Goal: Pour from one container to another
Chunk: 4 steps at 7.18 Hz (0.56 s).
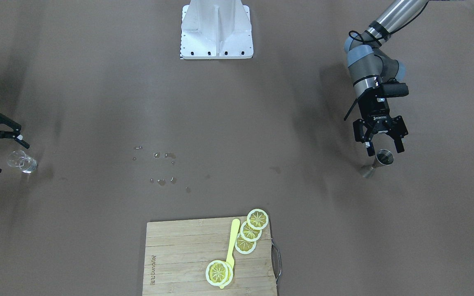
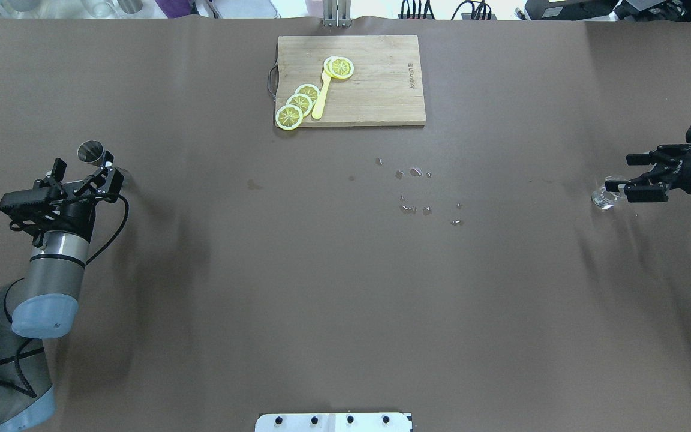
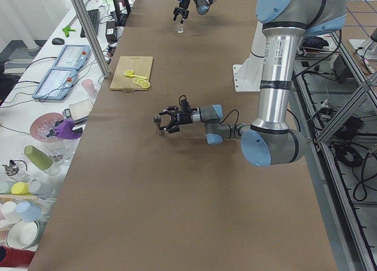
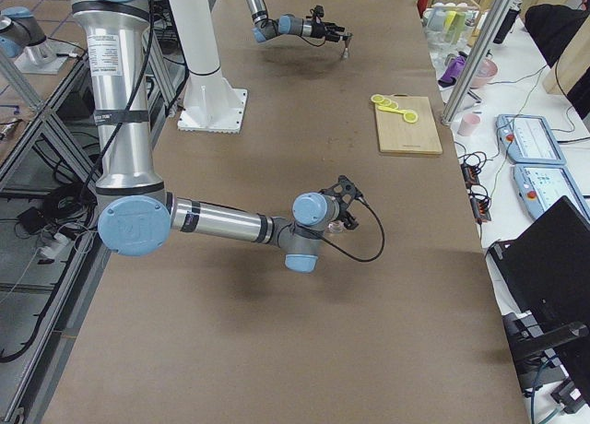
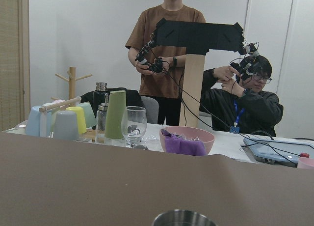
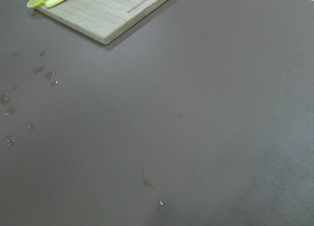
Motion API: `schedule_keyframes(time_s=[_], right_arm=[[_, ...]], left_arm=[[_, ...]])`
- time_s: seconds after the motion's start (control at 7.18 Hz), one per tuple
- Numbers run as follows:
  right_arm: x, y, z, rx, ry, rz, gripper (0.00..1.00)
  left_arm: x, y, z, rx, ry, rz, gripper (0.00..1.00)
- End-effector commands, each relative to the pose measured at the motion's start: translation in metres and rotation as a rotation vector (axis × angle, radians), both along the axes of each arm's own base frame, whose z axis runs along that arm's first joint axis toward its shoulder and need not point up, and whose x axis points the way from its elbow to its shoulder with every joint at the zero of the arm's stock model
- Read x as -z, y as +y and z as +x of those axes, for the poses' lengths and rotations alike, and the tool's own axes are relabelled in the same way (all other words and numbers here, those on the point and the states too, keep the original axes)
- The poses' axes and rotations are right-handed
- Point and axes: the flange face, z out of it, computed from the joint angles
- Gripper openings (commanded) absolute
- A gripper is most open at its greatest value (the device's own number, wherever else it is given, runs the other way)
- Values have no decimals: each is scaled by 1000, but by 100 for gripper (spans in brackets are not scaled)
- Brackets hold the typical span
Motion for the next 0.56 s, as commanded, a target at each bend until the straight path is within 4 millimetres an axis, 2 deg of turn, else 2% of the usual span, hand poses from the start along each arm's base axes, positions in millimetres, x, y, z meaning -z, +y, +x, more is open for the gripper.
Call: schedule_keyframes(time_s=[0.0,0.42], right_arm=[[-8,8,-6,-6,-16,37,100],[-24,8,-12,-21,31,84,100]], left_arm=[[-8,-5,9,93,-31,-41,97],[-7,-1,24,84,5,-57,97]])
